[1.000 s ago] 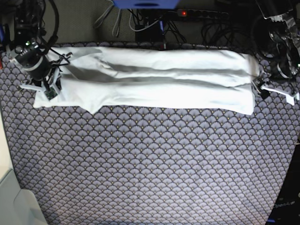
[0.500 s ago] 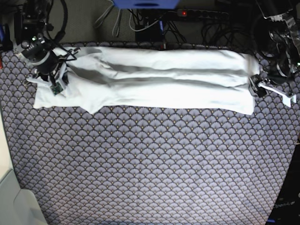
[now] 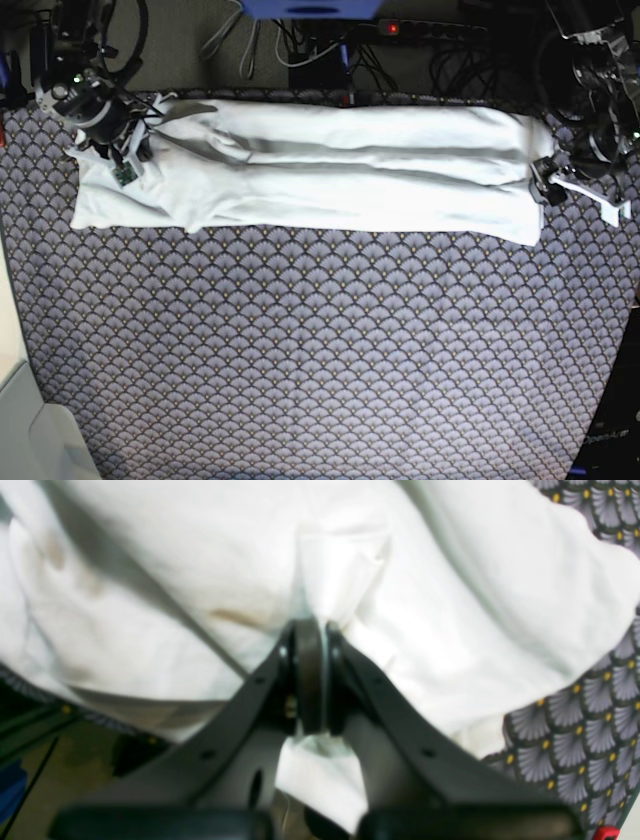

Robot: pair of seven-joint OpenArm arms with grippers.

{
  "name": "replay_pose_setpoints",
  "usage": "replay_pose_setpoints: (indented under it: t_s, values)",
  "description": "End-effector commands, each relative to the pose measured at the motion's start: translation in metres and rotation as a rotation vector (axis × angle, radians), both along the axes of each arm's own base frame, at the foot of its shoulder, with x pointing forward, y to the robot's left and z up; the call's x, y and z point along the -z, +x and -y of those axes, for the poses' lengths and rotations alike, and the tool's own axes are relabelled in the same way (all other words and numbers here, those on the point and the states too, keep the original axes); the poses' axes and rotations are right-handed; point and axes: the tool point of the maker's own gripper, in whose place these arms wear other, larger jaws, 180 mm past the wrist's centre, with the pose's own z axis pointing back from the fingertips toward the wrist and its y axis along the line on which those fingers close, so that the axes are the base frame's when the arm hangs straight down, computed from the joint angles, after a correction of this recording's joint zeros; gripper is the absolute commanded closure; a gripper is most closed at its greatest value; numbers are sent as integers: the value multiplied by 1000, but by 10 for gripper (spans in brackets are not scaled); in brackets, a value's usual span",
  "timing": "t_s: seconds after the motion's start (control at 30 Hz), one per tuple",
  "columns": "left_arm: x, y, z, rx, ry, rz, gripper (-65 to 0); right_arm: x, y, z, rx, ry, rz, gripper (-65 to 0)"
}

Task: Fold the T-shirt properly

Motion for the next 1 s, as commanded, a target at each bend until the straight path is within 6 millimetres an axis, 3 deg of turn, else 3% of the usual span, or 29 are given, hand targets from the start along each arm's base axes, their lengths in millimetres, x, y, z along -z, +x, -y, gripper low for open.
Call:
replay_pose_setpoints:
  t_s: [0.0, 0.33, 0.6, 0.97]
  values:
    - [-12, 8, -7, 0, 20, 39, -577, -3, 1, 4, 0, -14, 9, -40]
    - [-11, 9, -3, 6, 9, 43, -577, -2, 0, 3, -4, -11, 5, -217]
    - [-10, 8, -1, 7, 3, 41, -576, -2, 0, 3, -4, -11, 5, -223]
    - [5, 12, 38, 61, -56, 25, -575, -3, 2, 2, -5, -11, 9, -223]
